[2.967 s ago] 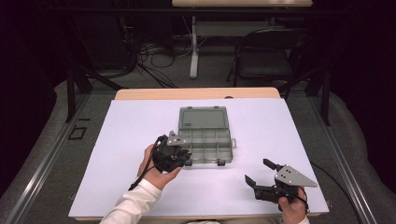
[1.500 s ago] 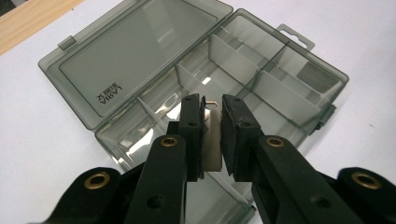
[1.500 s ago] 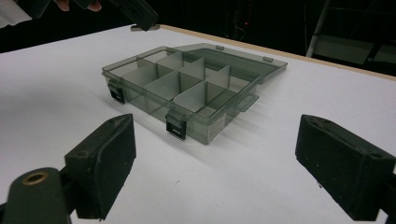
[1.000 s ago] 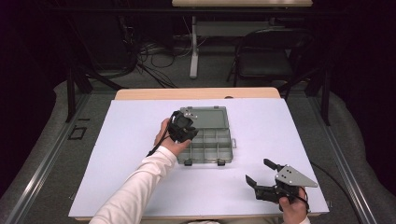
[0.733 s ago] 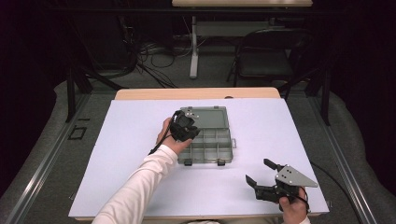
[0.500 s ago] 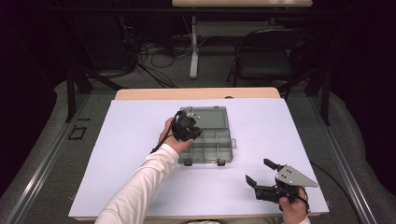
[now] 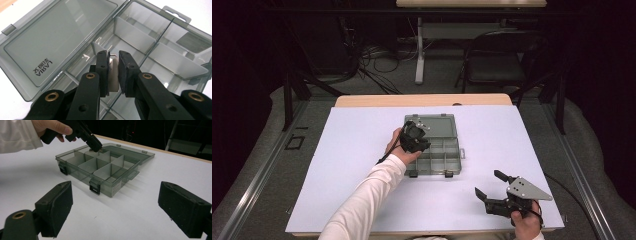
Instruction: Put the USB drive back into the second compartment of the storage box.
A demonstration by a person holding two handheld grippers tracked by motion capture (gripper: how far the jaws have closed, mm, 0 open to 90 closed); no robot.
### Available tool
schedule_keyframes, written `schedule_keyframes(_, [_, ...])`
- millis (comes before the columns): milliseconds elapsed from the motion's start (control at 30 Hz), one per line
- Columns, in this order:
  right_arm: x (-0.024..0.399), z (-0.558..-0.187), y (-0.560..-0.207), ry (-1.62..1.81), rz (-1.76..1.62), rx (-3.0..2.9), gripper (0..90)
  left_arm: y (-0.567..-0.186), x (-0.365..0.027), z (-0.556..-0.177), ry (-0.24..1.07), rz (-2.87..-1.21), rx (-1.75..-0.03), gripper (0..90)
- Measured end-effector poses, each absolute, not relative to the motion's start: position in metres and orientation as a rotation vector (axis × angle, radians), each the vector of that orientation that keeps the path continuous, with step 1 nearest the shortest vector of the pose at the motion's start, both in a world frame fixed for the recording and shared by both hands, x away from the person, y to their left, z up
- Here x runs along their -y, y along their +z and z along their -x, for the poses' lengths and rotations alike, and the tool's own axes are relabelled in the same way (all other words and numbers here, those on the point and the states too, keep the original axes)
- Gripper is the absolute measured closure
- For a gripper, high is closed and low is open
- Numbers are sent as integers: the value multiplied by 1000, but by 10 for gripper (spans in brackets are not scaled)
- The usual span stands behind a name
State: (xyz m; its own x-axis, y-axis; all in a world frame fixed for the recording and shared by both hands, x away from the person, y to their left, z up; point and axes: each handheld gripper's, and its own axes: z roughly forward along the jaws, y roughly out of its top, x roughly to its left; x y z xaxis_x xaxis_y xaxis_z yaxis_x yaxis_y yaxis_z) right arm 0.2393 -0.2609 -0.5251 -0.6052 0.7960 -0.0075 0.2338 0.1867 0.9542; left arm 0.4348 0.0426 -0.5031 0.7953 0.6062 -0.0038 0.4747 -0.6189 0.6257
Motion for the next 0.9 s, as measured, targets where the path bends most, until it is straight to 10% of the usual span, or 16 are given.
schedule_keyframes(900, [260, -240, -526, 1431, -959, -1959, 124, -509, -41, -437, 246, -2379, -811, 804])
